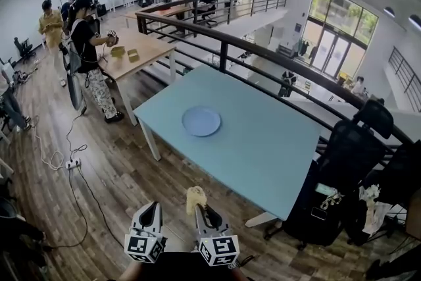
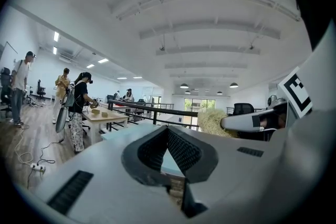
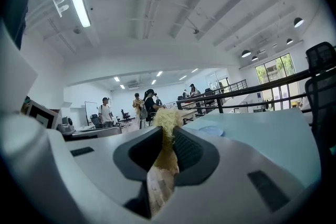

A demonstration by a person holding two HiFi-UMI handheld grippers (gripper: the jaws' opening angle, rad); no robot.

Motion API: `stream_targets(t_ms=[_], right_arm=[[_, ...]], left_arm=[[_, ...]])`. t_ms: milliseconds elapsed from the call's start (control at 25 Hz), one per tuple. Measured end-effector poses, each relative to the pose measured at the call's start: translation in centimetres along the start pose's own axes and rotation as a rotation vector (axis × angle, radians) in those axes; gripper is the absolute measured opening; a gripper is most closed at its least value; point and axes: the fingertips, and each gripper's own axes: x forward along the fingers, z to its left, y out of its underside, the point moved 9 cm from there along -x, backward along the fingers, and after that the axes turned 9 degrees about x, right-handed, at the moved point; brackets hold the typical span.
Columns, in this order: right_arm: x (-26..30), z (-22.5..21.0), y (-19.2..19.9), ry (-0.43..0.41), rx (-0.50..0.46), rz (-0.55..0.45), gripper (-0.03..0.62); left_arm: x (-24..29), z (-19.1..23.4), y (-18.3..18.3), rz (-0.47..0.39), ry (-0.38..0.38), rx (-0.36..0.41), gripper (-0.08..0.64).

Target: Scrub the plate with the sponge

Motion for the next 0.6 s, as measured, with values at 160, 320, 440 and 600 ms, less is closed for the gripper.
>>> stream_targets(t_ms=[160, 320, 440, 600], right_arm=[[0.6, -1.1, -0.5, 0.000, 0.002, -0.003, 0.066], [1.3, -1.8, -0.8, -0.001, 0.003, -0.007, 0.066], [1.9, -2.1, -1.0, -0.003, -0.003, -0.006, 0.066], [2.4, -3.0, -1.2, 0.016, 0.000, -0.007, 0.066]], left_arm=[[1.2, -0.2, 0.2, 0.008, -0.003, -0.009, 0.003], [2.2, -0.1, -0.1, 0.000, -0.014, -0.014, 0.003], [2.9, 0.4, -0.1, 0.001, -0.033, -0.019, 0.003], [3.6, 0.8, 0.0, 0.006, -0.045, -0.015, 0.003]])
